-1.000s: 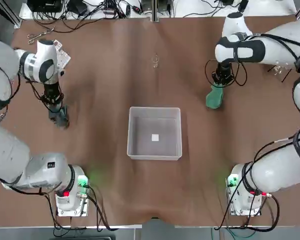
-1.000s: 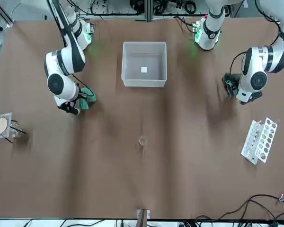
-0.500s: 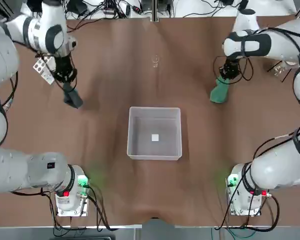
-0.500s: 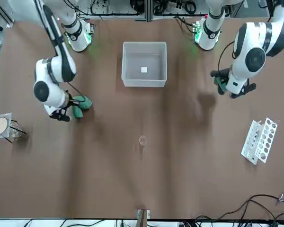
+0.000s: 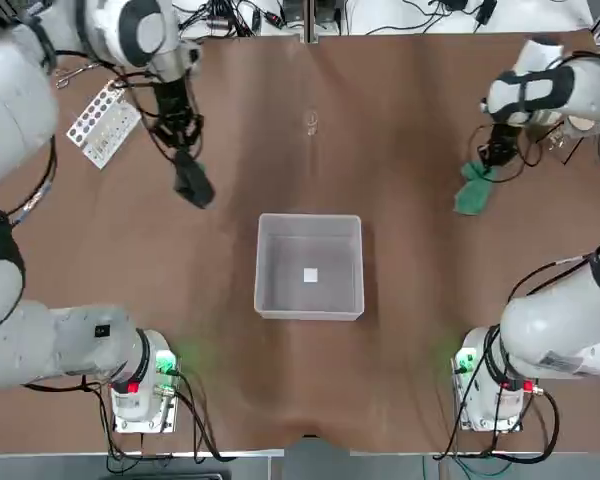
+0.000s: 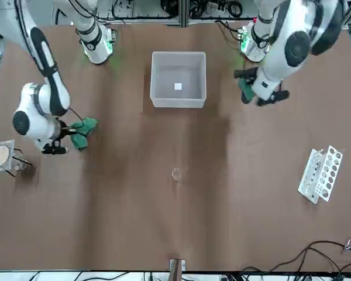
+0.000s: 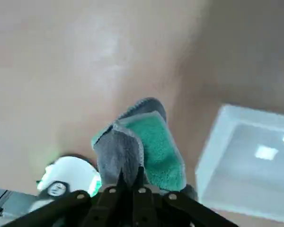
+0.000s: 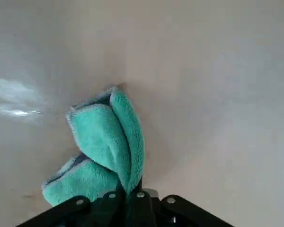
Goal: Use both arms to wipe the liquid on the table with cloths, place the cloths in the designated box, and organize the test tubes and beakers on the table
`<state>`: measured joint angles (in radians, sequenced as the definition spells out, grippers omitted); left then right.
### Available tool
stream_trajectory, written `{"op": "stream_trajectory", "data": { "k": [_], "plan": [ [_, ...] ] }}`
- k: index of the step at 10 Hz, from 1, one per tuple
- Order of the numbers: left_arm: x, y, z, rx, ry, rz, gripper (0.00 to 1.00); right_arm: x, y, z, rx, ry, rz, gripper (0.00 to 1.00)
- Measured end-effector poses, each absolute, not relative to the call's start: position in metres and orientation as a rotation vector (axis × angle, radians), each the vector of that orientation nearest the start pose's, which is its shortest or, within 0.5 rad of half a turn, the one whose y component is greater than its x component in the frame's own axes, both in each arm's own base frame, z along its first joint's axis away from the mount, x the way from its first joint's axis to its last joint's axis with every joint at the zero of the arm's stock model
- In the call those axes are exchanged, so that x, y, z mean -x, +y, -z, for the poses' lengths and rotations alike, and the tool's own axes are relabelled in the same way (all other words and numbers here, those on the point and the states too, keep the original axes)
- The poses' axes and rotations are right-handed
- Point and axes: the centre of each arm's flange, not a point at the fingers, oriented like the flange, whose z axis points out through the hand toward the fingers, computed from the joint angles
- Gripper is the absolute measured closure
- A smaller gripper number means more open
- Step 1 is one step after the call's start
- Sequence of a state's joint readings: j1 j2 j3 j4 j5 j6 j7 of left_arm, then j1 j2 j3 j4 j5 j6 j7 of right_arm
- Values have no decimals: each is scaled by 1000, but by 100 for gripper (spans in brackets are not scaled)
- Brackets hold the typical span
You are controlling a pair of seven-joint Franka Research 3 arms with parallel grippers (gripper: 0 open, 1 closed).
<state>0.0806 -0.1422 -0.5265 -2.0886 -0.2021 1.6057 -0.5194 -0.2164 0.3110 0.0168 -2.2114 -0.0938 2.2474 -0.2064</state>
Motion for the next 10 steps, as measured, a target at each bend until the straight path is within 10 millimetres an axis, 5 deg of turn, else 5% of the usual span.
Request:
{"op": "stream_trajectory", "data": {
  "k": [2,3,6,10],
  "plan": [
    [-386,-293,-454,3060,-108,-593,94,-515,-133,-226,3099,-246,-401,95],
    [-373,-321,-450,3069,-81,-569,94,-516,-121,-222,3075,-264,-404,95],
    [-332,-391,-418,3074,16,-592,93,-519,-22,-190,2919,-236,-439,95],
    [-322,-422,-396,3128,22,-613,90,-504,104,-171,2803,-28,-524,95]
  ]
}}
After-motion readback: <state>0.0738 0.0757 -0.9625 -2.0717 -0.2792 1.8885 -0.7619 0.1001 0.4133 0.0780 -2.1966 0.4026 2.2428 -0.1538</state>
